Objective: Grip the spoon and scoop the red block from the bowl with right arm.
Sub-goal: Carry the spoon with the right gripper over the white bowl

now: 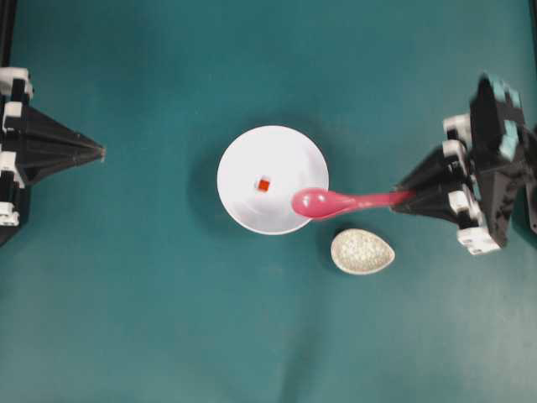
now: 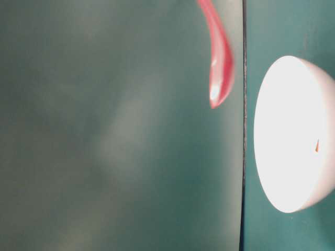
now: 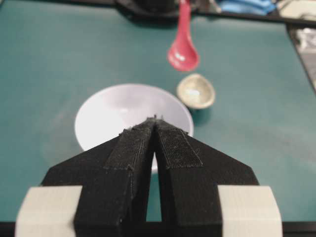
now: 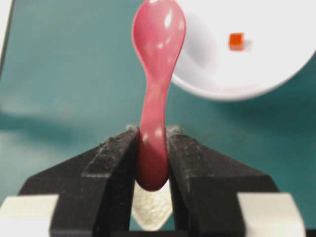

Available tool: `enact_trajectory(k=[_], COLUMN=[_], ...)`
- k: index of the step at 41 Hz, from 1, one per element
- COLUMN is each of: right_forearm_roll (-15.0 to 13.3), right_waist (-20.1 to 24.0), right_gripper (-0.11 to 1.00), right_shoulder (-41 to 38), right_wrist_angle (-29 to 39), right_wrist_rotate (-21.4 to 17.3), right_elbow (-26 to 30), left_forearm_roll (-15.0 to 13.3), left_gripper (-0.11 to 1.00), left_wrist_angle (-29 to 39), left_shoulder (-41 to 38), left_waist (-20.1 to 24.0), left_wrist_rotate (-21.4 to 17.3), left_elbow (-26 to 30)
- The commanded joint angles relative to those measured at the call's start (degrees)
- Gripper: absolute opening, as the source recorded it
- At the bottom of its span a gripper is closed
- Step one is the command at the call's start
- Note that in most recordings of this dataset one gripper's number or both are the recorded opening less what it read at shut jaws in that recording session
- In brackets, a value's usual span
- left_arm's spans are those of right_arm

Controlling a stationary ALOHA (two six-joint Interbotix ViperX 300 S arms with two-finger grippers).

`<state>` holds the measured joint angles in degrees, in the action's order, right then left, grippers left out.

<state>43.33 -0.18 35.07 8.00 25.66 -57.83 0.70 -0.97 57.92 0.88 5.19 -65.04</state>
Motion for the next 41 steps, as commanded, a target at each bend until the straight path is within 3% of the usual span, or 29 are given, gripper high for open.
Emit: enact_trajectory(k=[1, 10, 17, 22, 34, 41], right_forearm_roll=[-2.2, -7.03, -10.2, -13.97, -24.87, -27.51], right_waist=[-3.96, -10.02, -11.69, -11.78, -11.16, -9.05], right_gripper=[0.25, 0.25, 0.25, 0.25, 0.25, 0.25], right_shoulder=[-0.79, -5.63, -10.2, -12.83, -17.23, -19.34], right_wrist_angle=[5.19, 16.17, 23.29, 26.28, 36.65, 39.02], right_wrist_rotate=[0.18, -0.18, -2.29, -7.56, -24.87, -27.16], right_elbow=[5.19, 14.85, 21.27, 24.43, 31.29, 32.61], left_forearm_roll=[0.09, 0.09, 0.09, 0.09, 0.09, 0.09], left_gripper=[0.01, 0.01, 0.01, 0.01, 0.01, 0.01], left_wrist_angle=[-0.53, -0.18, 0.26, 0.88, 2.2, 2.29], left_shoulder=[-0.35, -0.18, -0.09, 0.09, 0.18, 0.18], left_waist=[0.09, 0.09, 0.0, 0.0, 0.09, 0.09], left_wrist_rotate=[-0.18, -0.18, -0.18, -0.18, -0.18, -0.18], left_elbow=[0.79, 0.79, 0.88, 0.88, 0.88, 0.88])
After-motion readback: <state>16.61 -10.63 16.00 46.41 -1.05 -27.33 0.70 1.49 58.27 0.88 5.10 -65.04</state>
